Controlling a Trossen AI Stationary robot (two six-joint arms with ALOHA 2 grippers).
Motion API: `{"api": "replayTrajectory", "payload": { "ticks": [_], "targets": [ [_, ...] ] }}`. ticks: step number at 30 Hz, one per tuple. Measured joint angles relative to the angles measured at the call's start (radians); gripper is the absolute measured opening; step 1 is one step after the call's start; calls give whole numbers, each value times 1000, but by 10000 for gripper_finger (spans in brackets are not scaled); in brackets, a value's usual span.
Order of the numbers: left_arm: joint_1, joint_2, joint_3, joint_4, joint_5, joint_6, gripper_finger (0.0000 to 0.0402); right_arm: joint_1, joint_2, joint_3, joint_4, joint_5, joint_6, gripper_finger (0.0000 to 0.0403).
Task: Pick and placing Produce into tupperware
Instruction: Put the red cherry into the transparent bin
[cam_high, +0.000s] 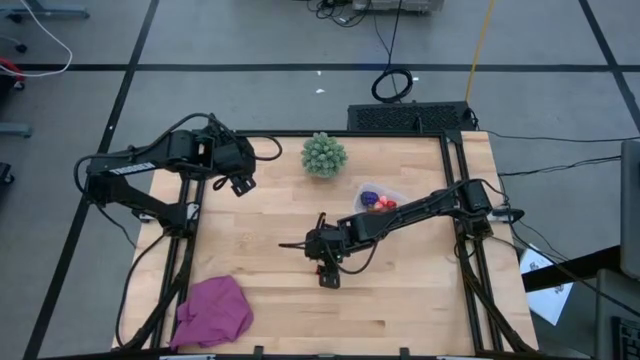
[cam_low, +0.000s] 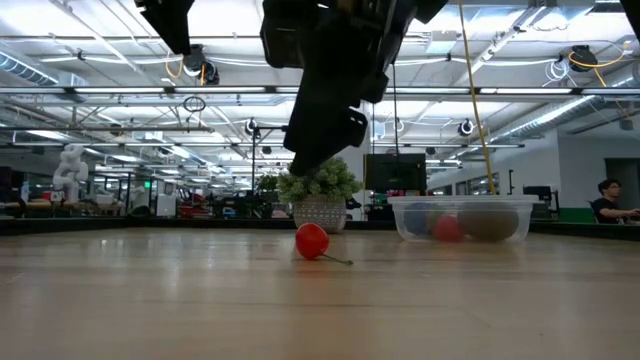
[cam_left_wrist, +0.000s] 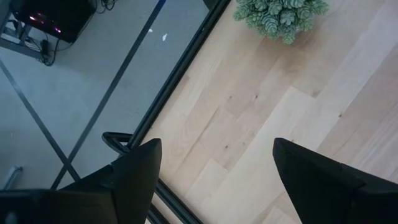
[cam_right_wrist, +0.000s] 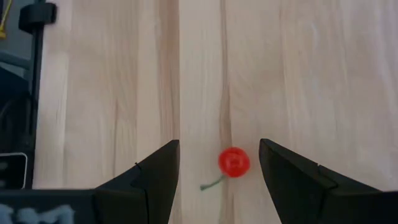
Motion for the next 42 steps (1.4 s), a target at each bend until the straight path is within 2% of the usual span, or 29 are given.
{"api": "replayTrajectory", "payload": {
  "ticks": [4,13,42],
  "targets": [
    [0,0,0,0,0,-5,312,-1,22,1,7,-3,41,212],
    [0,0,0,0,0,-5,312,-2,103,0,17,-87,43,212],
    [0,0,0,0,0,-27,312,24,105,0,-40,-108,48,212]
  ]
}}
